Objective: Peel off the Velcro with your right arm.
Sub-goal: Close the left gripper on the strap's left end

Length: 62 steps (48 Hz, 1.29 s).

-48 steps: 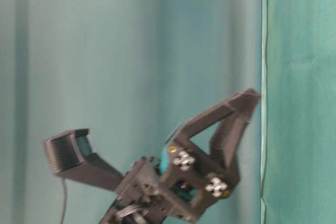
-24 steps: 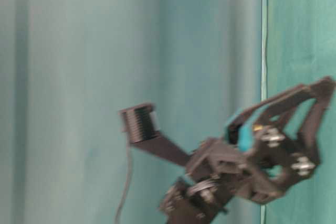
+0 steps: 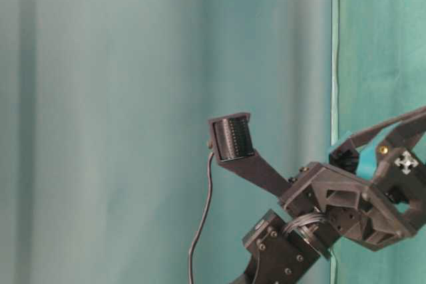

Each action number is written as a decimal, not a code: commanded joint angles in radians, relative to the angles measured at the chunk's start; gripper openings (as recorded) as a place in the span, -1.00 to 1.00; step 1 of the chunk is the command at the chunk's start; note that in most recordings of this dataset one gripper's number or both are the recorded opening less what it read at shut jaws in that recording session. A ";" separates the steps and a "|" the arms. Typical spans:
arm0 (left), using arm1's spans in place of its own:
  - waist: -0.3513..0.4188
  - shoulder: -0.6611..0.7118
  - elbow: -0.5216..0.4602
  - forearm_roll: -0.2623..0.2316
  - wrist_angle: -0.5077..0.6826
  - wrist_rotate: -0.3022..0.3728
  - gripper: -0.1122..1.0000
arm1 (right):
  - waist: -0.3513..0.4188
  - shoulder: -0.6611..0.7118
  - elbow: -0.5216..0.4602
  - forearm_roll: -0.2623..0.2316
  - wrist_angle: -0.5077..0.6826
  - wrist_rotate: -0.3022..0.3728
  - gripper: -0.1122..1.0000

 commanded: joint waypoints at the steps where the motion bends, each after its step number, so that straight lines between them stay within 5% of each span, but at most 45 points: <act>1: 0.003 -0.012 -0.020 -0.002 -0.008 -0.002 0.69 | 0.000 0.002 -0.009 -0.002 -0.012 0.002 0.43; 24: 0.005 0.002 -0.018 -0.002 0.000 -0.003 0.56 | 0.000 -0.002 -0.008 -0.002 -0.012 0.002 0.43; 40: 0.003 -0.011 -0.020 -0.002 0.057 -0.003 -0.63 | -0.002 -0.002 -0.006 -0.002 -0.012 0.002 0.43; 62: -0.006 -0.140 -0.012 -0.002 0.132 0.003 -0.62 | 0.000 -0.005 -0.009 -0.002 -0.011 0.002 0.43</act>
